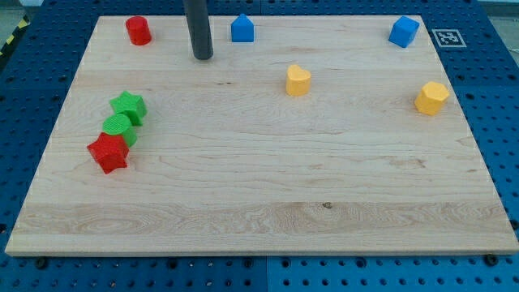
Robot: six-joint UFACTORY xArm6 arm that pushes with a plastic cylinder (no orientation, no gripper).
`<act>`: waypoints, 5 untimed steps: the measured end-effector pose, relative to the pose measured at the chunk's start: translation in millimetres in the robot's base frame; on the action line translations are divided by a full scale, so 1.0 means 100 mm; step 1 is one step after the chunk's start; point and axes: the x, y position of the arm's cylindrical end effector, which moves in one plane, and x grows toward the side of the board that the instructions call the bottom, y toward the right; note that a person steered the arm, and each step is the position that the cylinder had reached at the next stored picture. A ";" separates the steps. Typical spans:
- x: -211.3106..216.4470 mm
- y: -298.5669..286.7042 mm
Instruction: Move the red circle a bit down
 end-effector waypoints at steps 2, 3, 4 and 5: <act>-0.64 -0.36; -0.86 -0.84; -0.91 -0.99; -0.91 -1.26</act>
